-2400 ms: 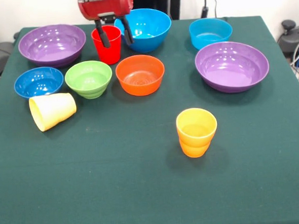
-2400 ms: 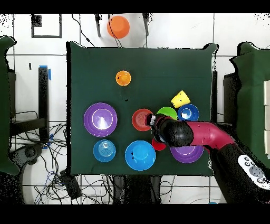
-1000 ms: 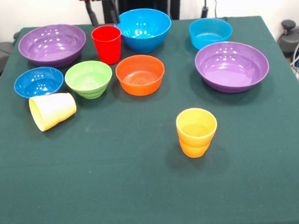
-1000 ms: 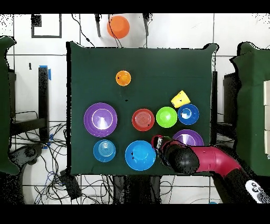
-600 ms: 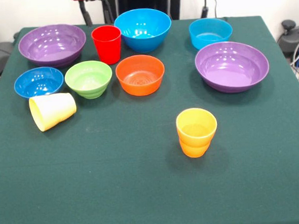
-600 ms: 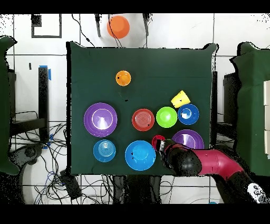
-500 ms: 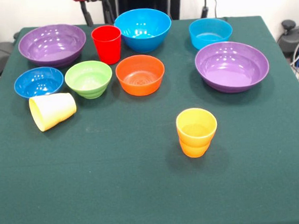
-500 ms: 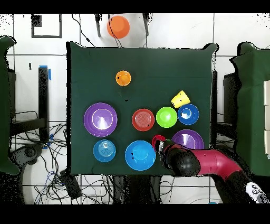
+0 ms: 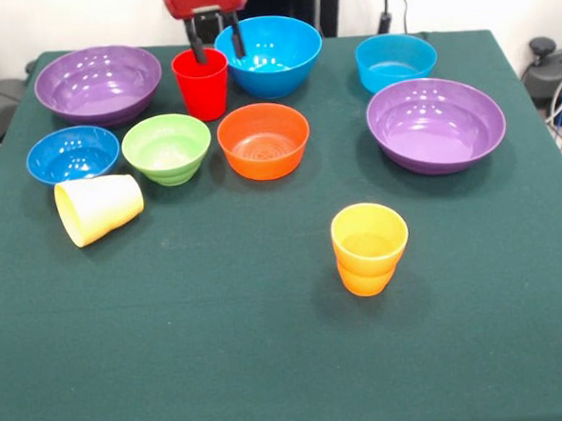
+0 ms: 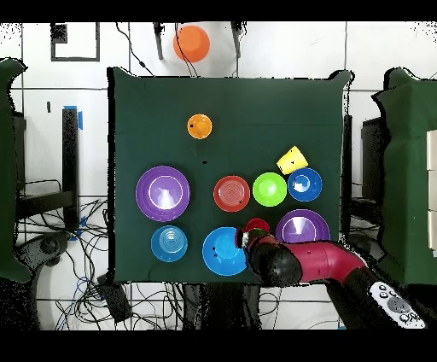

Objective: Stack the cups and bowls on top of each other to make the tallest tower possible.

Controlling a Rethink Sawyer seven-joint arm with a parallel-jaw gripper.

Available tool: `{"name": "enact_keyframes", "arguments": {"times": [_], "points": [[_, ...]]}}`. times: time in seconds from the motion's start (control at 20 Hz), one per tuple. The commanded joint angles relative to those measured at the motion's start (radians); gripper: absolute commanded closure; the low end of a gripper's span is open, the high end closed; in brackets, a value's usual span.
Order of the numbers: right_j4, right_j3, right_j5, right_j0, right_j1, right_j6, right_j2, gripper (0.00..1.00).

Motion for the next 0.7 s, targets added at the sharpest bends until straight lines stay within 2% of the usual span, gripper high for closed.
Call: {"name": "enact_keyframes", "arguments": {"times": [0.05, 0.25, 0.7], "points": [[-0.060, -0.078, -0.082, 0.090, 0.084, 0.098, -0.084, 0.00], [-0.057, -0.123, -0.095, 0.074, 0.146, 0.058, -0.082, 0.00], [-0.045, -0.178, -0.080, 0.041, 0.208, 0.014, -0.058, 0.00]]}}
